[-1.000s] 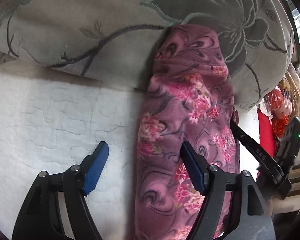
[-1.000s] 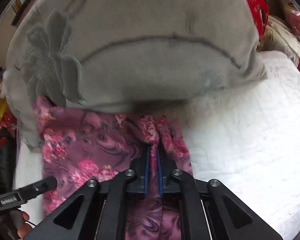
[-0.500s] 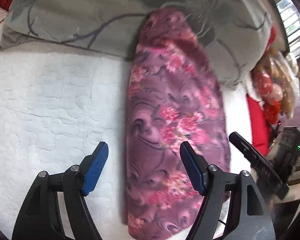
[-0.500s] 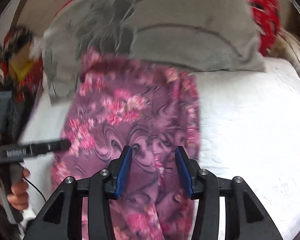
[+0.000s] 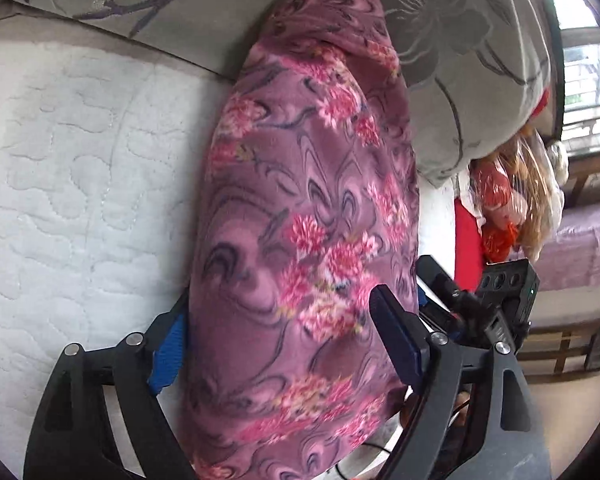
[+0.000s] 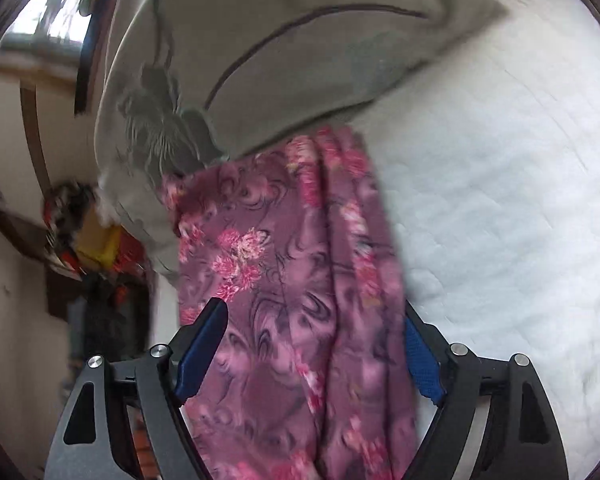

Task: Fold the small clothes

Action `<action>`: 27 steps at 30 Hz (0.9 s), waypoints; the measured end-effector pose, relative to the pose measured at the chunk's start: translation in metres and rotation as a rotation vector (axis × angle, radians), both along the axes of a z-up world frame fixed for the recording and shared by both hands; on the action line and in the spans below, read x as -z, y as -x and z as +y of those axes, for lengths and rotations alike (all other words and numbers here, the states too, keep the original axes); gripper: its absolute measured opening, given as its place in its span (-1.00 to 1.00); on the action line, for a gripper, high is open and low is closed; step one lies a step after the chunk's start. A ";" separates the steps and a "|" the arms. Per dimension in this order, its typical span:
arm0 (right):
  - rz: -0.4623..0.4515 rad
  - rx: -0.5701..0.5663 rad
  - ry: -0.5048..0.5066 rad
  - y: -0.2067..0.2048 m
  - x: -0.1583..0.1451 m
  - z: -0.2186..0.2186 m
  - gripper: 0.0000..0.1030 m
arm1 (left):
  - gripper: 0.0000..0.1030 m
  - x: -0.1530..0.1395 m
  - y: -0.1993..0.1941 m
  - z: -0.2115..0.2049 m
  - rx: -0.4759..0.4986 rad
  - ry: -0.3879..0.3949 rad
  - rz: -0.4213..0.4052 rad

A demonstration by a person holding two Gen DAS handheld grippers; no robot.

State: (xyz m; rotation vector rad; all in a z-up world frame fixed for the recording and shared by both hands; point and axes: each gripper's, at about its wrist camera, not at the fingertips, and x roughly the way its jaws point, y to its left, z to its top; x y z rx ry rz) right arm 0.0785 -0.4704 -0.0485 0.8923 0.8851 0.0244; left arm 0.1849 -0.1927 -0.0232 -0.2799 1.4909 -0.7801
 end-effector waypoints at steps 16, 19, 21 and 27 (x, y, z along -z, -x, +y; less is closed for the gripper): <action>0.026 0.009 0.504 0.008 -0.070 0.096 -0.59 | -0.58 -0.061 0.052 -0.005 0.042 -0.157 -0.298; 0.002 0.006 0.509 0.023 -0.085 0.116 -0.59 | -0.58 -0.076 0.068 0.016 0.033 -0.157 -0.337; -0.006 0.004 0.503 0.034 -0.089 0.117 -0.59 | -0.58 -0.084 0.078 0.026 0.025 -0.162 -0.355; -0.012 -0.007 0.480 0.046 -0.090 0.127 -0.59 | -0.58 -0.089 0.094 0.056 -0.005 -0.191 -0.381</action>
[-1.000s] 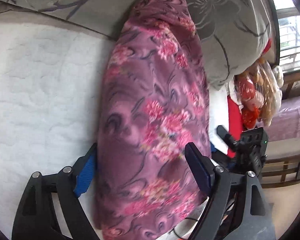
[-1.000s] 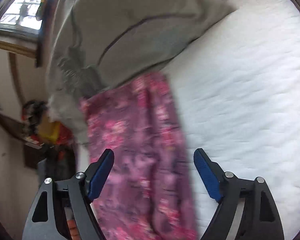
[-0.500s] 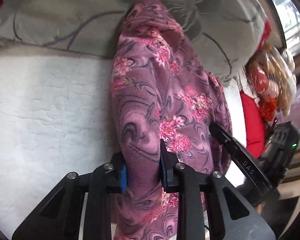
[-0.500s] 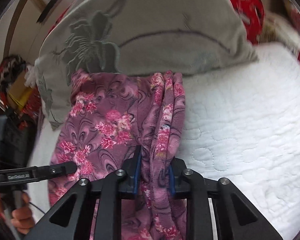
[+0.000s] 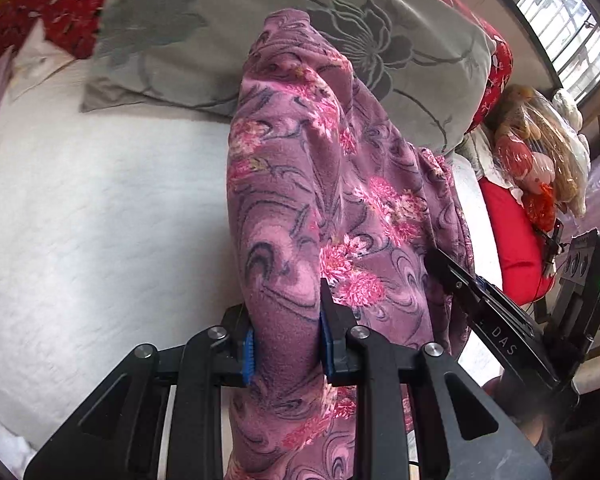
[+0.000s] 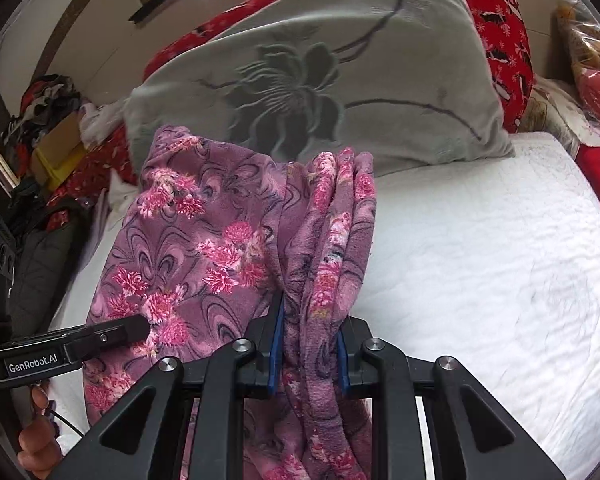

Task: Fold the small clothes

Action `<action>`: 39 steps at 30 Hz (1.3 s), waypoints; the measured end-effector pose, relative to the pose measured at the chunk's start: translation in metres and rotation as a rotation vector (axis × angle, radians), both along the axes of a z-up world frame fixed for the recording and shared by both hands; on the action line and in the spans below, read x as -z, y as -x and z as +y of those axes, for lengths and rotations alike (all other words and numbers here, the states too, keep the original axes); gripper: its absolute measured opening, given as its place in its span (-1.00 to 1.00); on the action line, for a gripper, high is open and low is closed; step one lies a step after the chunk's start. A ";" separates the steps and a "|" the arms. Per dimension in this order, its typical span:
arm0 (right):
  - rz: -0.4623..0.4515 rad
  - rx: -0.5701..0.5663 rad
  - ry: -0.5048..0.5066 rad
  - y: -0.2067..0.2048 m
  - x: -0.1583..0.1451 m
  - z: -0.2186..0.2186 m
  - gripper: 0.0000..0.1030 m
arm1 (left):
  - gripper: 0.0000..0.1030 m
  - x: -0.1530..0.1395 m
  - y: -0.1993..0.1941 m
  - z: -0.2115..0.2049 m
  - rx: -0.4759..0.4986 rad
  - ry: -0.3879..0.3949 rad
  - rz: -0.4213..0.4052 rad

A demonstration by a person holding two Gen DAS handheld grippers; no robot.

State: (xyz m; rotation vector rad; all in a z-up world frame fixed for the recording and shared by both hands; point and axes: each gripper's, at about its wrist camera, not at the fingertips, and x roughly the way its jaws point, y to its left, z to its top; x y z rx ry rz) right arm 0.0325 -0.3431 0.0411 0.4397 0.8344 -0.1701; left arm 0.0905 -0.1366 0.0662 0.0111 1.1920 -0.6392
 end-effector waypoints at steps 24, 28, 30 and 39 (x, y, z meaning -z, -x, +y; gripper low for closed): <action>0.037 0.001 -0.082 -0.011 0.032 0.042 -0.18 | -0.41 0.009 -0.020 0.081 -0.057 0.036 -0.021; -0.017 -0.074 -0.044 -0.036 0.029 0.054 -0.27 | -0.36 0.026 -0.044 0.038 -0.016 -0.036 -0.060; 0.000 -0.081 -0.046 -0.050 0.041 0.054 -0.28 | -0.37 0.054 -0.062 0.024 -0.025 -0.096 -0.014; 0.123 -0.124 -0.039 -0.071 0.054 0.042 -0.38 | -0.37 0.052 -0.072 0.021 -0.011 -0.121 0.004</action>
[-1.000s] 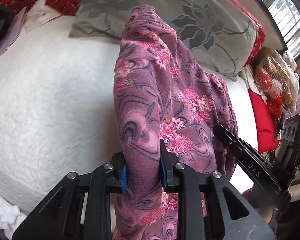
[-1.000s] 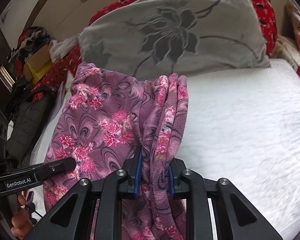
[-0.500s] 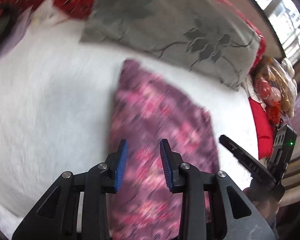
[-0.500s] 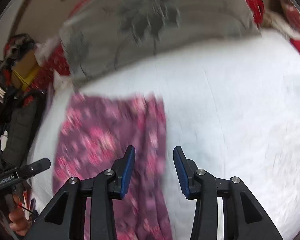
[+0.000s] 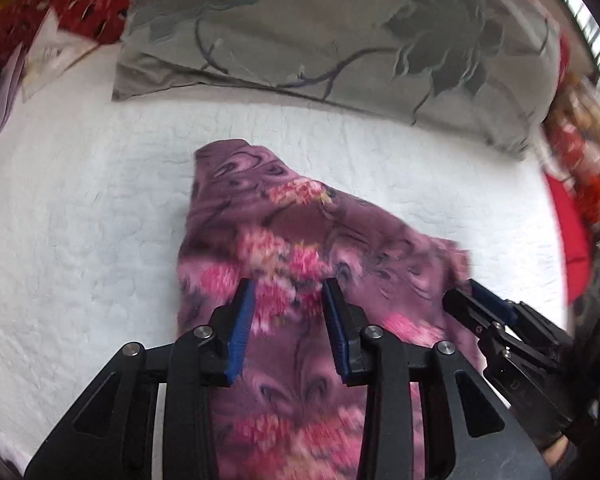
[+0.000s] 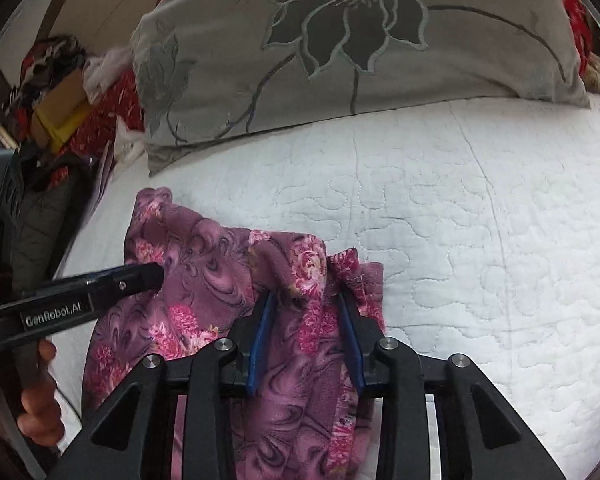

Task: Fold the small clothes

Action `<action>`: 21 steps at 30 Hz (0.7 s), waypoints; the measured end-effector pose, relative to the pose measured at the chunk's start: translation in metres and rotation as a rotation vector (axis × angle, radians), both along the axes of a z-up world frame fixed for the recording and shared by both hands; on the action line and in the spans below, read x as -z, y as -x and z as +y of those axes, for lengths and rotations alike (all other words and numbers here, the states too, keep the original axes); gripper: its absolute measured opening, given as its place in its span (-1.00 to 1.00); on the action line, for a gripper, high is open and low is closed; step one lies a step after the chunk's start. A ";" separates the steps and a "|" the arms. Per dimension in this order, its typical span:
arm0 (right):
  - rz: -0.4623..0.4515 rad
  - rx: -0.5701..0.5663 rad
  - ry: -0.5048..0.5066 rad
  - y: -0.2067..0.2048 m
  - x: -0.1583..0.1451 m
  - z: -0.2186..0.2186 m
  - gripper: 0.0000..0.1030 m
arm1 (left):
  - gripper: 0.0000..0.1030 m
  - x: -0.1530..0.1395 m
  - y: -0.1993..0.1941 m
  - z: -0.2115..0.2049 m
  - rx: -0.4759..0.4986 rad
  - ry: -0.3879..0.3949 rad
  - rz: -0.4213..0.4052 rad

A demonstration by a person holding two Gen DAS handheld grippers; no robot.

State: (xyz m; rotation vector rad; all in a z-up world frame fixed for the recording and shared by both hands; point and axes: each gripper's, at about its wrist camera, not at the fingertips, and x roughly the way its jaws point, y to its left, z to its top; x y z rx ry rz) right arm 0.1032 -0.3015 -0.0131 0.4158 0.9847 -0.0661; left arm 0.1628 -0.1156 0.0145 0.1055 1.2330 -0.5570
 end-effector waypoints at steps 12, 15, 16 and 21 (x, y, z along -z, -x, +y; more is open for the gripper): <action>0.132 -0.123 0.116 0.072 0.001 0.029 0.12 | 0.13 0.007 0.078 0.058 -0.007 -0.043 0.002; 0.074 -0.198 0.126 0.098 -0.018 0.041 0.17 | 0.23 0.002 0.101 0.077 -0.013 -0.024 -0.041; 0.084 -0.218 0.136 0.104 -0.017 0.046 0.19 | 0.26 0.006 0.107 0.078 -0.011 -0.038 -0.038; 0.197 -0.160 0.243 0.123 0.018 0.053 0.33 | 0.42 0.035 0.122 0.090 -0.049 -0.049 0.020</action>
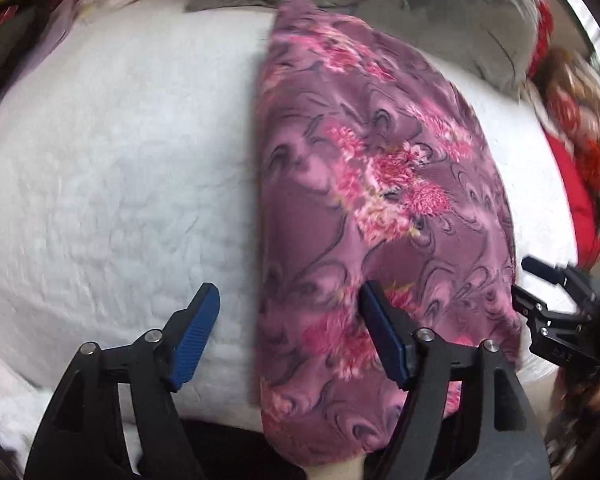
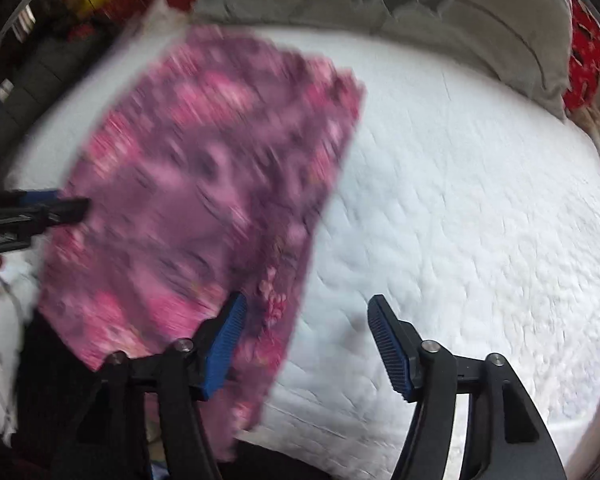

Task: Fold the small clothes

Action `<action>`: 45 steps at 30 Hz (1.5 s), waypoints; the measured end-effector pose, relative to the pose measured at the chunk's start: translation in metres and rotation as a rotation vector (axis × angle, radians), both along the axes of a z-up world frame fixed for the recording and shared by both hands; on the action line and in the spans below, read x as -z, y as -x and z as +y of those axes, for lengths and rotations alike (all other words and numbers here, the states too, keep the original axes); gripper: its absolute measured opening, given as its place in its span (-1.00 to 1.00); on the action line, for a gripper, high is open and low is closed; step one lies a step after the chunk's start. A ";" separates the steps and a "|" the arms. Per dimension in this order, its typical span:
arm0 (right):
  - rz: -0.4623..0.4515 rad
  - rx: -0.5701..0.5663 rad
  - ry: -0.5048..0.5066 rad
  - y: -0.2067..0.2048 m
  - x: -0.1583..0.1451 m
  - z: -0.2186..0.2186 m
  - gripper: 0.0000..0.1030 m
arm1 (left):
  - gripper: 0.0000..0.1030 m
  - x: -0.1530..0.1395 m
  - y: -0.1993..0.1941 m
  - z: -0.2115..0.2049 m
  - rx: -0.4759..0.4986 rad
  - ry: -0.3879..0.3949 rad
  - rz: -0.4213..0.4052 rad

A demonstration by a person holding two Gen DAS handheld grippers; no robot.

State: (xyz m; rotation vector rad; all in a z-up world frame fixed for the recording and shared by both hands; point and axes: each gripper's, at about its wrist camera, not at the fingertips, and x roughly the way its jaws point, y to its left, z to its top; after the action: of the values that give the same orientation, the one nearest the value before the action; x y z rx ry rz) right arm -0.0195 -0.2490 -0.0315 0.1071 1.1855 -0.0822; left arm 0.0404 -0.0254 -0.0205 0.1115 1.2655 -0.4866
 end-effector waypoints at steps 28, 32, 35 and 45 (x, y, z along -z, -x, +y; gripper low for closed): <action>-0.074 0.202 0.018 0.088 0.033 -0.010 0.99 | 1.00 0.050 0.037 0.030 -0.066 -0.052 -0.007; -0.077 0.204 0.013 0.087 0.035 -0.012 0.99 | 1.00 0.055 0.038 0.031 -0.061 -0.044 -0.009; -0.079 0.202 0.016 0.088 0.035 -0.014 0.99 | 1.00 0.056 0.039 0.033 -0.062 -0.044 -0.010; -0.081 0.202 0.018 0.087 0.035 -0.014 0.99 | 1.00 0.053 0.042 0.035 -0.066 -0.031 -0.015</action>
State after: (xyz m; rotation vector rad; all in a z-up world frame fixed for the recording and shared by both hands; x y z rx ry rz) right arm -0.1070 -0.2625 -0.0664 0.2126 1.0902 -0.2638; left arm -0.0015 0.0099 -0.0735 0.0992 1.2582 -0.4088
